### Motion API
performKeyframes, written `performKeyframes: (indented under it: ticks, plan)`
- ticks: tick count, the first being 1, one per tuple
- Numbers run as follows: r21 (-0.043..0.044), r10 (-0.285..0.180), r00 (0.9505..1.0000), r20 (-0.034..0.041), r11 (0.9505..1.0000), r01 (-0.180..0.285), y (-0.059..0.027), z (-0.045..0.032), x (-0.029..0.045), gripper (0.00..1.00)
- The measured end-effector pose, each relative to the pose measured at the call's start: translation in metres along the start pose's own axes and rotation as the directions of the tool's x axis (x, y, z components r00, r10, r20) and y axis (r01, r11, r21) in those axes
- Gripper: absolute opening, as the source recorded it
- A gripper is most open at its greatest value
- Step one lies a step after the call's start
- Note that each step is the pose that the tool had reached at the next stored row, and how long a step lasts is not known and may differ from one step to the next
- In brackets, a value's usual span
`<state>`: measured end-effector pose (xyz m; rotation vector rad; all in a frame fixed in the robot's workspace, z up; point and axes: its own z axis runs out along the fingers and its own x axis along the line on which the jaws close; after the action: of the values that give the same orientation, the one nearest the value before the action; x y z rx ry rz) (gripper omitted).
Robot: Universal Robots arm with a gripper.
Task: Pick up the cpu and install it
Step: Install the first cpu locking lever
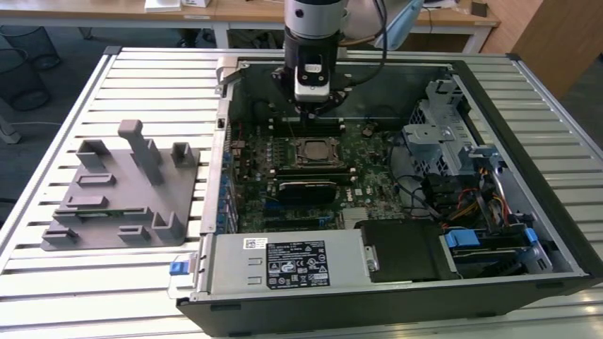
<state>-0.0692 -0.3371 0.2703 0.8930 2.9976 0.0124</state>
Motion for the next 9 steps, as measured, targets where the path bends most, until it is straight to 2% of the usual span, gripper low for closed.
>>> performKeyframes:
  ticks: [4,5,9]
  plan:
    - [-0.0008,-0.073,0.9973,-0.0008,0.9973,0.073,0.0,0.0017,0.0,0.11]
    - [-0.0013,-0.114,0.9935,-0.0012,0.9935,0.114,-0.0001,0.0025,0.0,0.11]
    - [-0.0022,-0.187,0.9824,-0.002,0.9824,0.187,-0.0001,0.0033,0.0,0.11]
